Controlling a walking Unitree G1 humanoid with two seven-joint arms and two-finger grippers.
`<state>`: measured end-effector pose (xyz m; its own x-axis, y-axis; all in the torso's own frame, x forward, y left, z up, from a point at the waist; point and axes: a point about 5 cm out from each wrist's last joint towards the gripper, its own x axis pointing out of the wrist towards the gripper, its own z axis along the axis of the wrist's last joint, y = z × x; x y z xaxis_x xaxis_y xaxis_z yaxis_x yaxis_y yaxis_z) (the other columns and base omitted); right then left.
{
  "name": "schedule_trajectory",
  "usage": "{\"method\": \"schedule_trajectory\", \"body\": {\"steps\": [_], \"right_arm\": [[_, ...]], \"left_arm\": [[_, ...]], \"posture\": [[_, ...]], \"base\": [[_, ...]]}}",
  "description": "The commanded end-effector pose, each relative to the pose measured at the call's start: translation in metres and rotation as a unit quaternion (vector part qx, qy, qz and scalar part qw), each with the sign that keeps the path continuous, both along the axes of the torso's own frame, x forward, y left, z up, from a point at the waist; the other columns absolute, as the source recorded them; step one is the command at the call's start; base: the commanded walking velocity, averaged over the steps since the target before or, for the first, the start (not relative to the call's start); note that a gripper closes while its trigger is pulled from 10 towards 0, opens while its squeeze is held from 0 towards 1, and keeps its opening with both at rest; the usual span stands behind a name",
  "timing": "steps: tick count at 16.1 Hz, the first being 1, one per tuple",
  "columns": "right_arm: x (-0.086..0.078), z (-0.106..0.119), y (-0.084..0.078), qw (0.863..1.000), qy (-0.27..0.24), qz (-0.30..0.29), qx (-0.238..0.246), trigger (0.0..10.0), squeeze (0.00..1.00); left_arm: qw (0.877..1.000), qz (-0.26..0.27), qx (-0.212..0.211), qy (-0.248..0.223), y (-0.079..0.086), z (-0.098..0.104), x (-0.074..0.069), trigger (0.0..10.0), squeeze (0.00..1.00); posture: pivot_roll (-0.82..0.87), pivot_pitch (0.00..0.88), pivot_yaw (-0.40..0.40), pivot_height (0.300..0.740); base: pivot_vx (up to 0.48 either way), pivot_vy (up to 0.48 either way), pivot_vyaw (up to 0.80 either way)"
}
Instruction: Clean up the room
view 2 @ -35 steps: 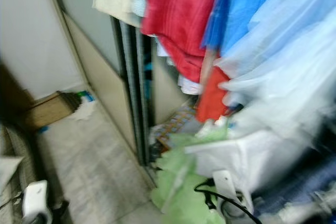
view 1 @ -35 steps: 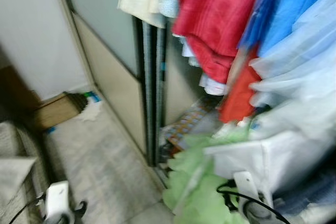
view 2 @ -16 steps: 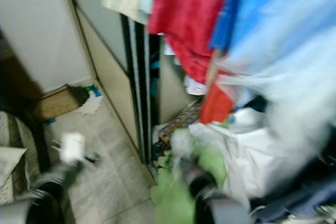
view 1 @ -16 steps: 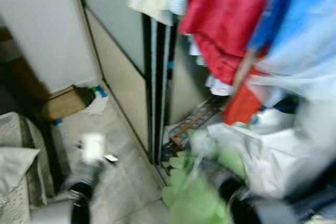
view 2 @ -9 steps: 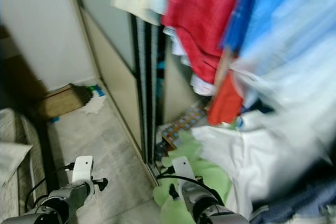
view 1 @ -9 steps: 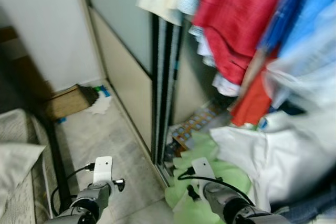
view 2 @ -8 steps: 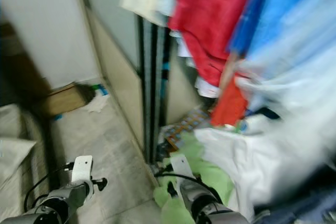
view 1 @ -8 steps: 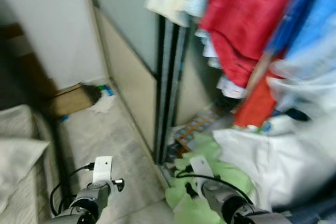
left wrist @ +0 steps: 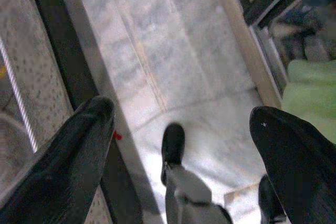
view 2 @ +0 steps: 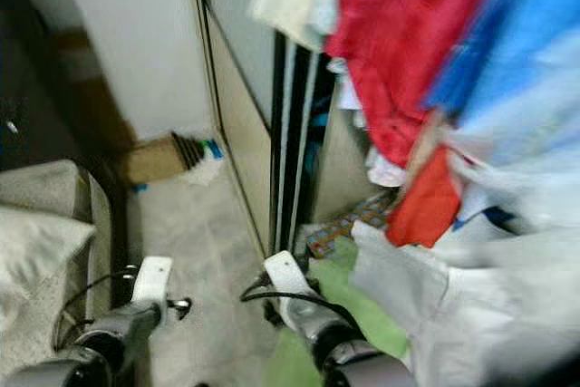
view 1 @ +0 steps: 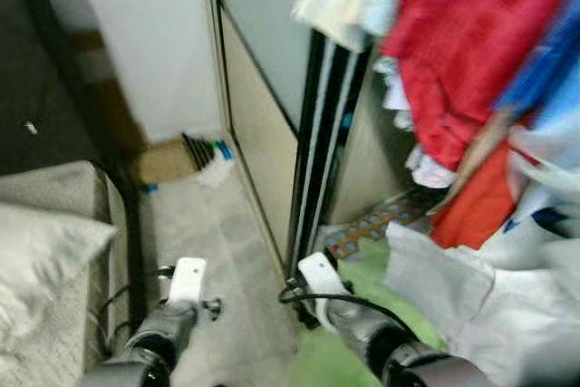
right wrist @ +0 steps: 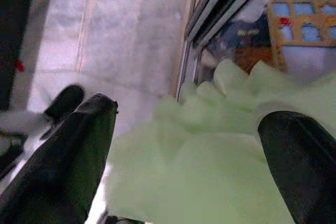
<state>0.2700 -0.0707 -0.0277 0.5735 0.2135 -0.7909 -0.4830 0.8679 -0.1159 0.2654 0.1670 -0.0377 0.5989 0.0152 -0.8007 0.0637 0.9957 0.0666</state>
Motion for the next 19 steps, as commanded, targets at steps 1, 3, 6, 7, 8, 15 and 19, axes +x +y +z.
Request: {"method": "schedule_trajectory", "body": {"steps": [1,3,6,7,8,15,19], "right_arm": [[-0.005,-0.002,0.006,1.0,0.011,0.021,-0.002,10.0,0.0],[-0.01,-0.006,0.004,0.999,0.018,0.041,-0.016,10.0,0.0],[-0.012,-0.01,-0.005,0.998,0.02,0.032,-0.039,10.0,0.0],[-0.007,-0.009,-0.02,0.997,0.006,-0.009,-0.073,10.0,0.0],[-0.002,-0.007,-0.035,0.994,-0.01,-0.054,-0.097,10.0,0.0],[0.026,0.018,-0.039,0.972,-0.068,-0.216,-0.056,10.0,0.0],[0.032,0.024,-0.034,0.983,-0.059,-0.172,-0.02,10.0,0.0]], "left_arm": [[1.0,-0.008,0.0,0.006,-0.002,-0.002,-0.003,10.0,0.0],[1.0,-0.007,0.0,0.008,-0.001,-0.004,-0.005,10.0,0.0],[1.0,-0.009,-0.007,0.004,-0.003,-0.004,-0.006,10.0,0.0],[1.0,-0.012,-0.016,0.002,-0.006,-0.004,-0.005,10.0,0.0],[1.0,-0.018,-0.019,0.001,-0.008,-0.004,-0.004,10.0,0.0],[0.999,-0.041,-0.033,0.002,-0.018,-0.005,-0.005,10.0,0.0],[0.997,-0.07,-0.038,0.009,-0.028,-0.006,-0.007,10.0,0.0]], "posture": [[-0.02,0.0,-0.078,0.74],[-0.02,0.0,-0.081,0.74],[-0.02,0.0,-0.086,0.74],[-0.03,0.0,-0.087,0.74],[-0.03,0.0,-0.085,0.74],[-0.08,0.005,-0.059,0.74],[-0.11,0.01,-0.041,0.74]], "base": [[0.0,0.0,0.8],[0.0,0.0,0.8],[0.0,0.0,0.51],[0.0,0.0,0.0],[0.0,0.0,0.0],[0.0,0.0,0.0],[0.0,0.0,0.0]]}}
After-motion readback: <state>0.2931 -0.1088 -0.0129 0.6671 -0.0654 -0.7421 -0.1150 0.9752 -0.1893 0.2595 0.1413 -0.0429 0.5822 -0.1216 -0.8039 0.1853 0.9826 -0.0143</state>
